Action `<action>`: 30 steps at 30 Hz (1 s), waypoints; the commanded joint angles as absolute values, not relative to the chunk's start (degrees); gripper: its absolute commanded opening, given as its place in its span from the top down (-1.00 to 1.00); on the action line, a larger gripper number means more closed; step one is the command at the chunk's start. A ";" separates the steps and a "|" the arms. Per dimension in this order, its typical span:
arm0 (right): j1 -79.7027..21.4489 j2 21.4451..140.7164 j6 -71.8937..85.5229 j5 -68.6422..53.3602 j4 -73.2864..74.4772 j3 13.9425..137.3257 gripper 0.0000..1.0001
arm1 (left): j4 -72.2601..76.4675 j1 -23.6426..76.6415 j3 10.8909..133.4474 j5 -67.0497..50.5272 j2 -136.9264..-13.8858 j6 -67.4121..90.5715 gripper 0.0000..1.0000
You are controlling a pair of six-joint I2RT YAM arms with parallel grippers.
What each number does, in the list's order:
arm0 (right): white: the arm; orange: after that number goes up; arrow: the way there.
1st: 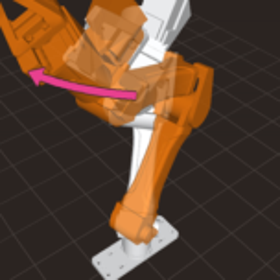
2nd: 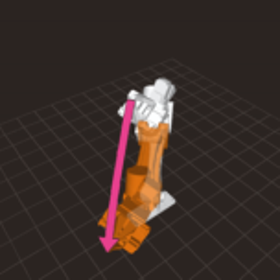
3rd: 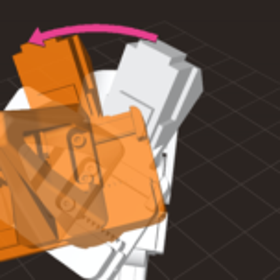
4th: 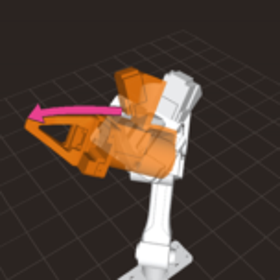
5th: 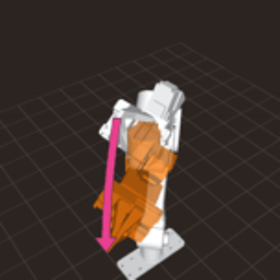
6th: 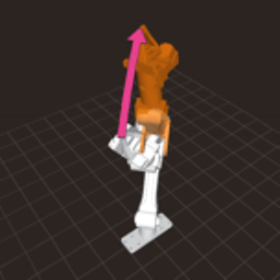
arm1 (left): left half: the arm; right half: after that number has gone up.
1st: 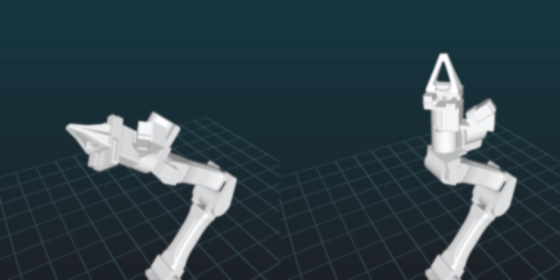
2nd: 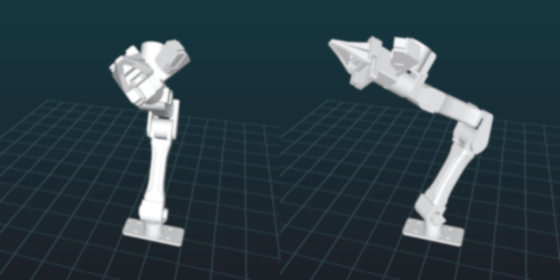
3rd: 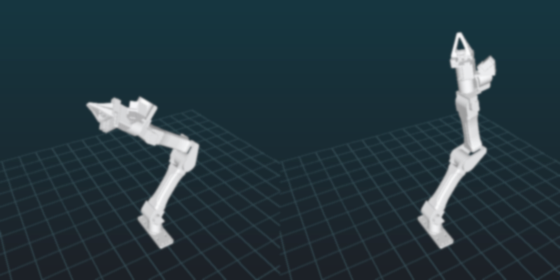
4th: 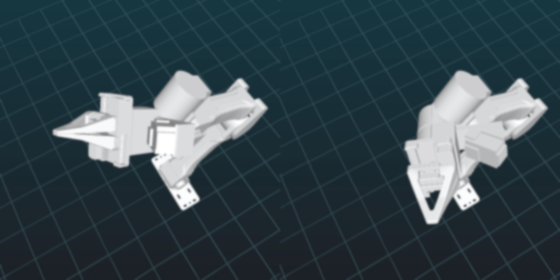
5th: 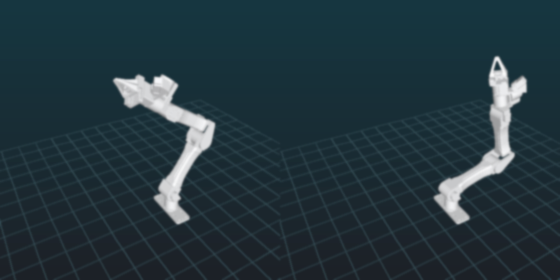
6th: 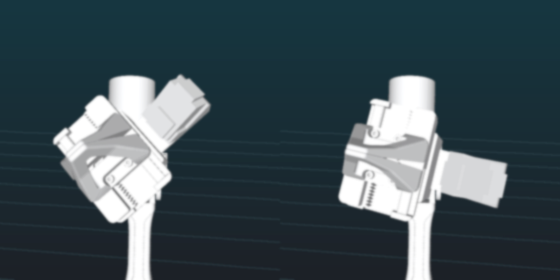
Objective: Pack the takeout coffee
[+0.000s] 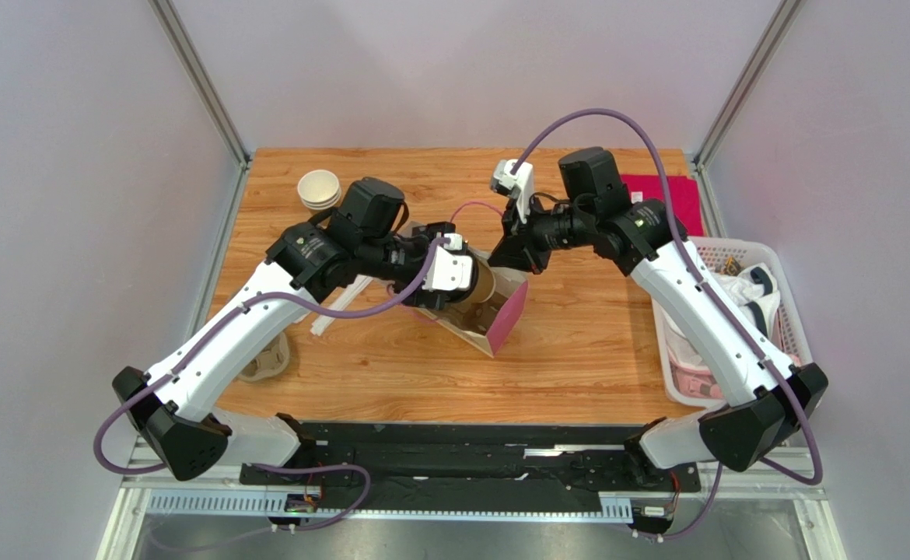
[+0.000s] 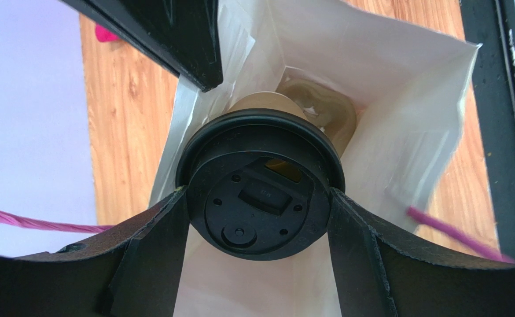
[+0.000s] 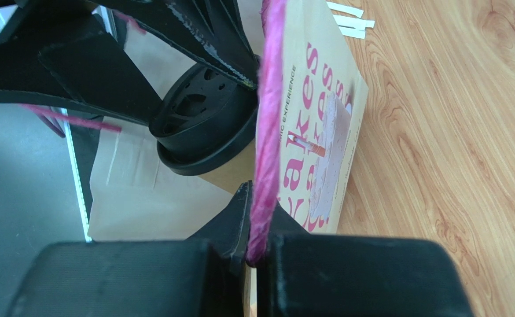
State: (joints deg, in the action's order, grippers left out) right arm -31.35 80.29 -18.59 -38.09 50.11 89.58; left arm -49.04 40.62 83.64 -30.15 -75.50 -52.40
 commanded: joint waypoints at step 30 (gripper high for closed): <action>-35.51 82.88 -26.11 -43.08 52.21 96.50 1.00 | -48.01 42.98 78.50 -27.60 -79.72 -66.03 0.98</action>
